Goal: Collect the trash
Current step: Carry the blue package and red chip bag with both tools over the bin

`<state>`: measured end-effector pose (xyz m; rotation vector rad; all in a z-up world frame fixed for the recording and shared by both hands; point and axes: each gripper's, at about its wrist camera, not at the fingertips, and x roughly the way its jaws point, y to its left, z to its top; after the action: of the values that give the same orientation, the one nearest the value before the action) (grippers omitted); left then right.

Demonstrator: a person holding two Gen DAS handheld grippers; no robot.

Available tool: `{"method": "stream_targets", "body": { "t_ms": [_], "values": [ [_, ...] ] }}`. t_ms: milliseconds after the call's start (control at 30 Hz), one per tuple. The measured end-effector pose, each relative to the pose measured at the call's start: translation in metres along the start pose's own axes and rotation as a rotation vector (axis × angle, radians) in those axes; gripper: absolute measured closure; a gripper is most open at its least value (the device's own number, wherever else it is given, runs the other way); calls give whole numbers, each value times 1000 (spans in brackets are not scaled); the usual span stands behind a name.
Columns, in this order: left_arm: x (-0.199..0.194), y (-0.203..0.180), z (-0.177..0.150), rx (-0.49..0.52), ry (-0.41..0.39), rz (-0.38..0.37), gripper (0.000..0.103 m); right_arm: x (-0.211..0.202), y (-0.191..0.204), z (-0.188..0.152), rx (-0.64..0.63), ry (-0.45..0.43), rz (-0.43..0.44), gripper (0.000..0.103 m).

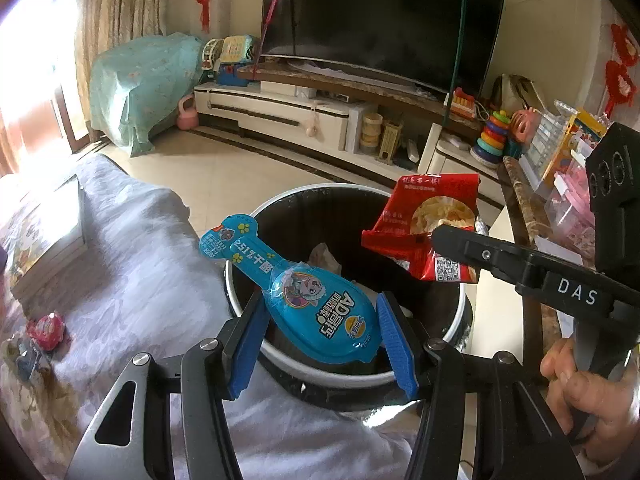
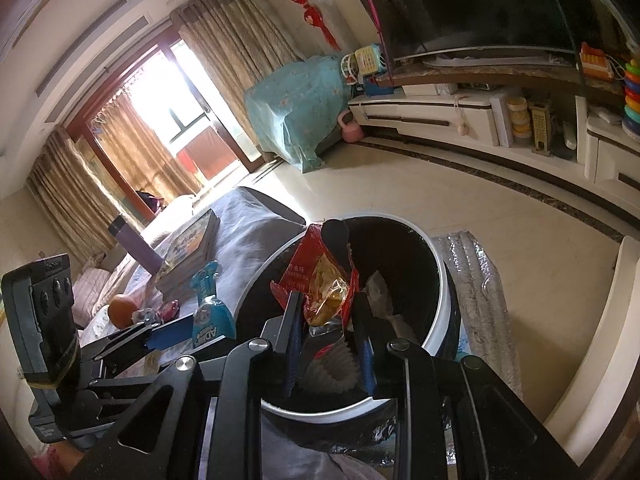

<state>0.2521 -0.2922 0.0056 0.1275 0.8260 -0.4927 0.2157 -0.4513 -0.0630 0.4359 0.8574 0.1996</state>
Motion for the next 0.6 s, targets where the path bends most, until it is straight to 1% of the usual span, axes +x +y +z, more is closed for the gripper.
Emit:
{"method": "stream_targets", "body": {
  "t_ms": [333,600],
  "values": [
    [17,-3,8,13,22,5,49,6,-5,4,9,13,-5,76],
    [22,-6,11,16,40,5,48,9,-8,9,11,23,-10,75]
  ]
}}
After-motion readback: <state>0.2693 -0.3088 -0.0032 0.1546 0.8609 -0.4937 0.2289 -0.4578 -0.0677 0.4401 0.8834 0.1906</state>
